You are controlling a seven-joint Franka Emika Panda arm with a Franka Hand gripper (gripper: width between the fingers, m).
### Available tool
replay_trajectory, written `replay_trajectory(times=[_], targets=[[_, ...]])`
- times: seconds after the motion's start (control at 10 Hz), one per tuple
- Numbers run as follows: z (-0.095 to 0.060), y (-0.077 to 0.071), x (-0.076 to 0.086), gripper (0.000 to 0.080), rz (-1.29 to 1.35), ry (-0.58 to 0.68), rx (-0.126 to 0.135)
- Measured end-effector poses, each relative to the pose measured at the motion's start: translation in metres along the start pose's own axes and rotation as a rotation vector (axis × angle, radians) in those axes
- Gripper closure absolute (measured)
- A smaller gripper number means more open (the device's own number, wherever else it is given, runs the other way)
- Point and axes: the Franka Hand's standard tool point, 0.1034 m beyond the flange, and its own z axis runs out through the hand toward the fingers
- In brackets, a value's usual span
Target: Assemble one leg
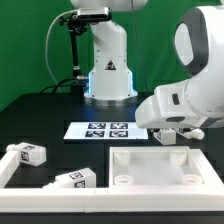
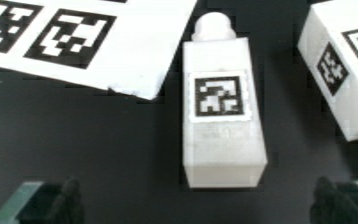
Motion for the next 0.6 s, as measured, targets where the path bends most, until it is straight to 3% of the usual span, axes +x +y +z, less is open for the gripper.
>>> replay_trajectory(times=[0.1,0.2,0.6], targets=[[0.002,-0.001,0.000,0.0151,0.007,-0.005,0.004],[0.012,-0.007,-0.001,0.0151,0.034,-0.032,0.034],[0.034,-0.010,0.002,0.0151,0.031,-0.097,0.035]])
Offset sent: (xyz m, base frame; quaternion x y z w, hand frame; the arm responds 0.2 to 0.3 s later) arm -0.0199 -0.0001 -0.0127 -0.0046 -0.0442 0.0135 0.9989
